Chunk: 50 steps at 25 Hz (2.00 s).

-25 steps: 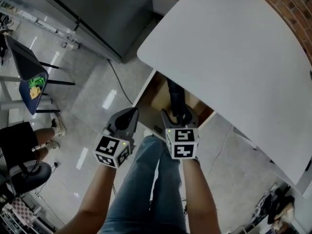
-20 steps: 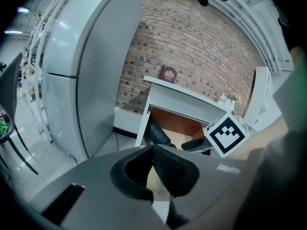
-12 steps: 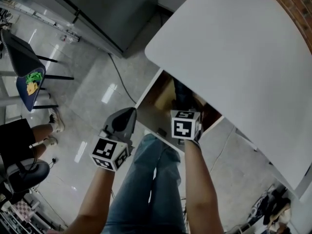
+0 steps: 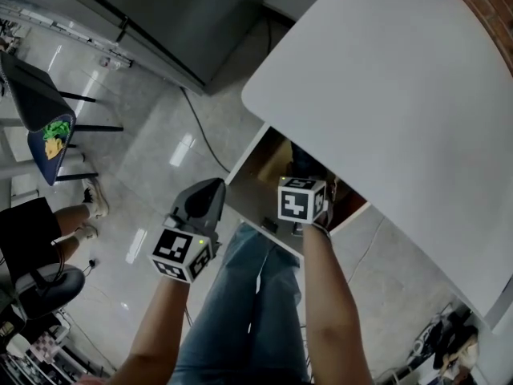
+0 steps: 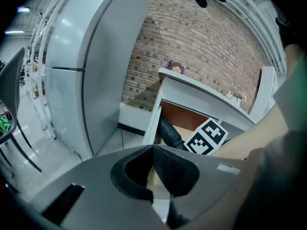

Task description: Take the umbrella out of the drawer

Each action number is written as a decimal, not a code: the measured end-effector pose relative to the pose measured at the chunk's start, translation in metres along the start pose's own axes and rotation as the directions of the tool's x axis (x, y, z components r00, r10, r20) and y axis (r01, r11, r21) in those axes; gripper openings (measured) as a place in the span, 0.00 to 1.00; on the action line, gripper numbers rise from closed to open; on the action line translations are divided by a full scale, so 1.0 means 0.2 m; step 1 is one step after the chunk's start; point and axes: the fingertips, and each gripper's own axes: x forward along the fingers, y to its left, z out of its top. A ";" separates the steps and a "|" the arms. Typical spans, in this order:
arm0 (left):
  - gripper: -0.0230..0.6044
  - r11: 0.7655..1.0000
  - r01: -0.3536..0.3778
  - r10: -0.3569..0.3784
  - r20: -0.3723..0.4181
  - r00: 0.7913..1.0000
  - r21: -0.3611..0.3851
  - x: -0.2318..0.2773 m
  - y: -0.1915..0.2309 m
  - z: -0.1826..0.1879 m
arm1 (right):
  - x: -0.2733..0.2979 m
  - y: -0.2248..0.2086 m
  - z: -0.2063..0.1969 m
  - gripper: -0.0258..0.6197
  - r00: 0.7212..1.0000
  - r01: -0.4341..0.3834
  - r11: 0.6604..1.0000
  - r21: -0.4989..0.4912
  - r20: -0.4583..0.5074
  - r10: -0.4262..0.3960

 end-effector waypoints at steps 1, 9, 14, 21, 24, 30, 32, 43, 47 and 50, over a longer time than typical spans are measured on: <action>0.03 1.000 0.001 -0.001 -0.003 1.000 0.000 0.01 0.00 0.00 | 0.01 -0.01 0.00 0.49 1.000 0.028 1.000 -0.006 -0.011 -0.028; 0.03 1.000 0.023 -0.022 -0.016 1.000 0.020 0.05 0.01 0.02 | 0.04 -0.01 0.00 0.49 0.985 0.171 0.985 -0.031 -0.007 -0.171; 0.03 0.999 0.034 -0.033 -0.025 0.999 0.016 0.05 0.02 0.00 | 0.02 -0.01 0.02 0.46 0.988 0.156 0.987 -0.035 0.006 -0.156; 0.03 0.997 0.062 -0.062 -0.003 0.998 0.042 0.02 -0.01 0.01 | -0.01 -0.01 0.01 0.42 0.994 0.099 0.995 -0.006 -0.047 -0.099; 0.03 0.997 0.071 -0.070 -0.023 0.997 0.038 0.00 -0.01 0.00 | -0.05 0.01 0.02 0.42 0.996 0.061 0.998 0.003 -0.064 -0.061; 0.03 0.996 0.066 -0.066 0.001 0.998 0.053 -0.06 -0.06 0.07 | -0.19 0.07 0.03 0.42 0.994 -0.006 1.000 0.030 -0.112 0.009; 0.03 0.997 0.062 -0.062 0.006 0.998 0.053 -0.09 -0.08 0.10 | -0.25 0.09 0.04 0.42 0.992 -0.033 0.999 0.041 -0.120 0.038; 0.03 0.999 0.018 -0.020 0.038 0.999 0.048 -0.33 -0.21 0.19 | -0.55 0.16 -0.11 0.42 0.957 -0.111 0.994 0.026 -0.268 0.114; 0.03 0.999 -0.004 0.001 0.055 0.999 0.050 -0.43 -0.24 0.24 | -0.69 0.18 -0.15 0.43 0.947 -0.132 0.991 0.030 -0.290 0.135; 0.03 0.999 -0.013 0.009 0.074 0.997 0.052 -0.49 -0.28 0.27 | -0.79 0.19 -0.16 0.43 0.948 -0.154 0.988 0.023 -0.279 0.154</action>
